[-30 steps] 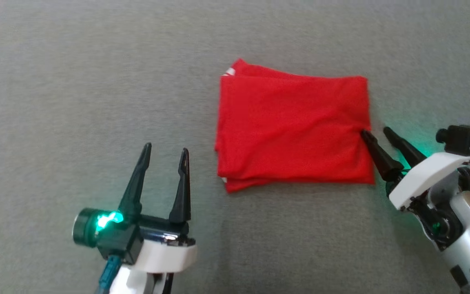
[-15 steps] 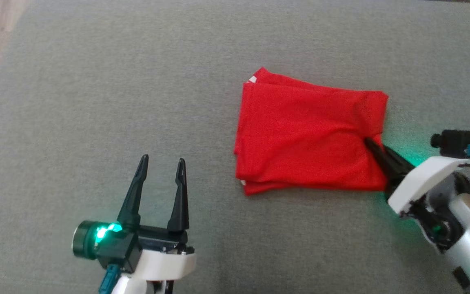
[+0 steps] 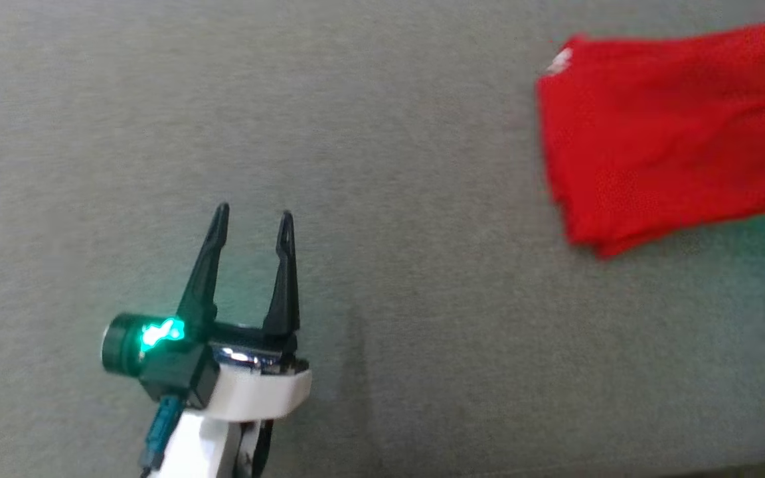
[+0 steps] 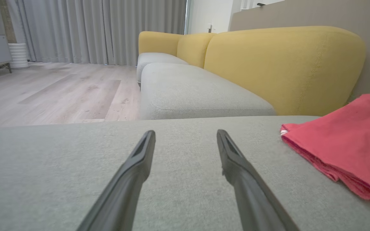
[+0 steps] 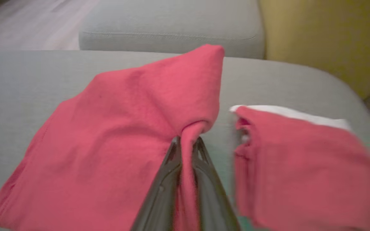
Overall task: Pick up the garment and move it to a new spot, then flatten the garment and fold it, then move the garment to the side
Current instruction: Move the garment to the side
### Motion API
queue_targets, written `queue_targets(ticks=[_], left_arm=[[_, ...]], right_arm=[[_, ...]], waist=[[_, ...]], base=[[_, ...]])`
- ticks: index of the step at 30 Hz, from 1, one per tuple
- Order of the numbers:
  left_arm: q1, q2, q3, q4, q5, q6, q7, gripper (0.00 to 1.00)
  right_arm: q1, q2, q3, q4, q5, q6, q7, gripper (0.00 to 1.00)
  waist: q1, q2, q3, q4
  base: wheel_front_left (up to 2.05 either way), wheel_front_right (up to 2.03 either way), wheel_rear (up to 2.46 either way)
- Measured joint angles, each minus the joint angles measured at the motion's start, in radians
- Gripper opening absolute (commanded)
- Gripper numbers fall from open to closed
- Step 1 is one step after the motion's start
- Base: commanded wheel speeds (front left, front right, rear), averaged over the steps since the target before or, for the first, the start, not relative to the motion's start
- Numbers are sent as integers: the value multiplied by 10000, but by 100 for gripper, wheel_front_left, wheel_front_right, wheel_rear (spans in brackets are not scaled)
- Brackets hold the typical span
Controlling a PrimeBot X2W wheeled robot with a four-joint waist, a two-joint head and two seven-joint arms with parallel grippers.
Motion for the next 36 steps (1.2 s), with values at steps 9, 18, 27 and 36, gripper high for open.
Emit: queue_targets(ticks=[9,18,27,36], left_arm=[[-840,-2,0,6,161,-176,0,100],[-1389,-4,56,169,148,-261,0,100],[-1124,-6,44,311,56,-159,0,100],[13,-6,196,355,-533,48,0,100]], right_arm=[[-130,-1776,-2376,-472,-510,0,876,0],[74,-1099,-4320,-1336,-2121,0,1290,100],[1569,2194,-3565,-1952,-3164,0,577,100],[2351,5181,-1599,98,-3762,0,-3281,100]], waist=[[1,0,1343,-924],[2,0,1854,-806],[-2,0,830,-317],[-4,0,-895,260]], base=[[0,0,0],[0,0,0],[0,0,0],[0,0,0]])
